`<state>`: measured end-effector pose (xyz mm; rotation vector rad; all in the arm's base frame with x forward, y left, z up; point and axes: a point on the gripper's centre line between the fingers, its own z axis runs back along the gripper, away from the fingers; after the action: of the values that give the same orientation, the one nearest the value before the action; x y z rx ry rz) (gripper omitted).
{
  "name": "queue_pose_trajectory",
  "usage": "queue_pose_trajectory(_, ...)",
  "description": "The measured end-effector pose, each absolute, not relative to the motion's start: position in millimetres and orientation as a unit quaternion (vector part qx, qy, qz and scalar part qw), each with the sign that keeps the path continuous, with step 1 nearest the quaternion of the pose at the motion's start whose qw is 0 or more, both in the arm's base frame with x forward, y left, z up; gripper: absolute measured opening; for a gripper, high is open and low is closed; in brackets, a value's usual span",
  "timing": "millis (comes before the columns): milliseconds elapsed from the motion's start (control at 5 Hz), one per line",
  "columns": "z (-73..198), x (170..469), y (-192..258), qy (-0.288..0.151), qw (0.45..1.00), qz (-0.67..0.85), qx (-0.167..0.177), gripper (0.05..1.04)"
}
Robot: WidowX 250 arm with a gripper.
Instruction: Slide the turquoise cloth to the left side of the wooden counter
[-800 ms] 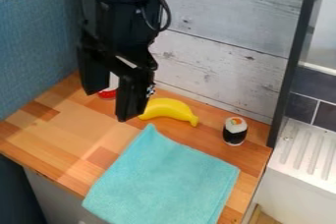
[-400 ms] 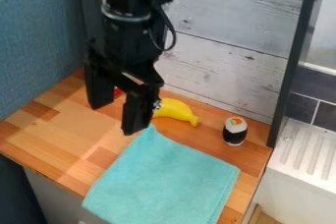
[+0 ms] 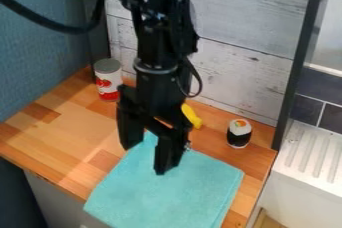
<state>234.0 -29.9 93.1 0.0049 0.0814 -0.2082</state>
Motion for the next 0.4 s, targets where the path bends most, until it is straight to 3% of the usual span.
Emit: queue_pose_trajectory(400,54.8,235.8,-35.7,0.069,0.993,-0.093,-0.012,1.007)
